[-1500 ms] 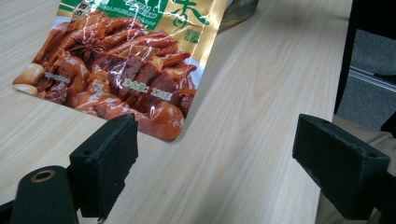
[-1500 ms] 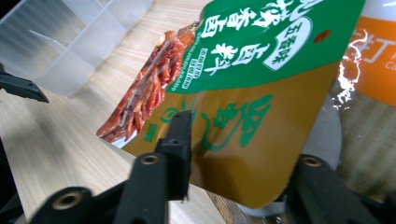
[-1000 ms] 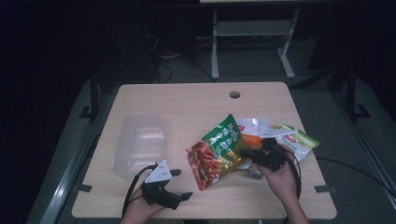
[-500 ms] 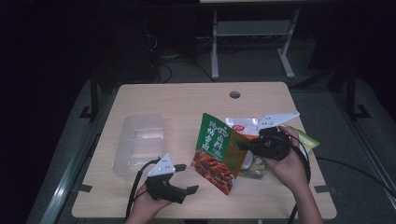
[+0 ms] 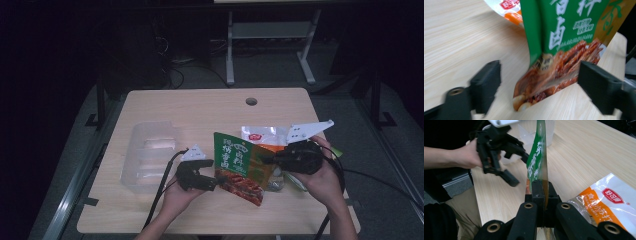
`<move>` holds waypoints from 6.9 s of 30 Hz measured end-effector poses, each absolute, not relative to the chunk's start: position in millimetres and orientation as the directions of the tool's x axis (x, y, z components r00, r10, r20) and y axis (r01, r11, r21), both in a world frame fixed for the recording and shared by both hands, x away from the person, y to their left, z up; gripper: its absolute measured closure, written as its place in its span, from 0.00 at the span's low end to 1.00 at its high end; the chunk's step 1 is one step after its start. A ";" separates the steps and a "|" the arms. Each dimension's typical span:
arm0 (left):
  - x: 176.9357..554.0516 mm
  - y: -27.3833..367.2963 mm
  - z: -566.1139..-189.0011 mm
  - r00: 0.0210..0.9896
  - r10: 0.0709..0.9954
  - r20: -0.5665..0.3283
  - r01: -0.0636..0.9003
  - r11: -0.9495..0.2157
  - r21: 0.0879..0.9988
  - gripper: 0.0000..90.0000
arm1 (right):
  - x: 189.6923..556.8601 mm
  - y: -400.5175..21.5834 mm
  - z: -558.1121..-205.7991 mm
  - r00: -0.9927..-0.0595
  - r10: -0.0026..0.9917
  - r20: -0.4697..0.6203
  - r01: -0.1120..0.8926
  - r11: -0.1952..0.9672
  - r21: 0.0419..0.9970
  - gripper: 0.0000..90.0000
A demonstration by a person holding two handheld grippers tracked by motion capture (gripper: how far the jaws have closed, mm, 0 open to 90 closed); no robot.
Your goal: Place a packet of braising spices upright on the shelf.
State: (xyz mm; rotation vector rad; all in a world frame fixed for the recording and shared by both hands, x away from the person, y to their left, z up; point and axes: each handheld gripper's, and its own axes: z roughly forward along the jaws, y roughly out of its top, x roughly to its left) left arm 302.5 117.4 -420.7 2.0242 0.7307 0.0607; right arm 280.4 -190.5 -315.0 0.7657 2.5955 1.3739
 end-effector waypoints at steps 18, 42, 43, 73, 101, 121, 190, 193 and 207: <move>300.3 112.7 -417.1 0.863 0.466 -0.195 0.418 -0.441 0.794 0.95 | 285.5 -196.7 -331.2 -0.832 0.528 0.170 0.408 0.374 0.833 0.93; 286.3 131.1 -424.9 0.836 0.510 -0.201 0.430 -0.384 0.817 0.97 | 301.2 -180.5 -418.2 -0.733 0.557 0.391 0.615 0.296 0.731 0.77; 286.3 131.1 -424.9 0.836 0.510 -0.201 0.430 -0.384 0.817 0.97 | 301.2 -180.5 -418.2 -0.733 0.557 0.391 0.615 0.296 0.731 0.77; 237.9 167.8 -412.2 0.844 0.500 -0.191 0.408 -0.369 0.835 0.65 | 292.5 -175.0 -406.1 -0.799 0.461 0.388 0.560 0.333 0.758 1.00; 232.8 174.3 -427.0 0.872 0.454 -0.184 0.387 -0.407 0.827 0.52 | 304.7 -137.0 -349.1 -0.836 0.445 0.323 0.500 0.371 0.783 1.00; 236.0 173.3 -430.6 0.859 0.466 -0.212 0.416 -0.393 0.820 0.41 | 347.0 -88.4 -308.5 -0.857 0.412 0.308 0.467 0.371 0.802 1.00; 242.2 173.2 -433.5 0.853 0.470 -0.228 0.435 -0.398 0.808 0.33 | 467.4 69.3 -377.5 -0.815 0.460 0.353 0.518 0.302 0.801 0.99; 242.6 173.9 -433.6 0.851 0.472 -0.227 0.435 -0.396 0.809 0.33 | 466.0 67.2 -381.6 -0.816 0.475 0.328 0.509 0.325 0.797 0.99; 241.7 170.8 -435.4 0.858 0.461 -0.224 0.429 -0.406 0.807 0.33 | 464.3 50.0 -379.3 -0.802 0.486 0.346 0.526 0.302 0.795 0.82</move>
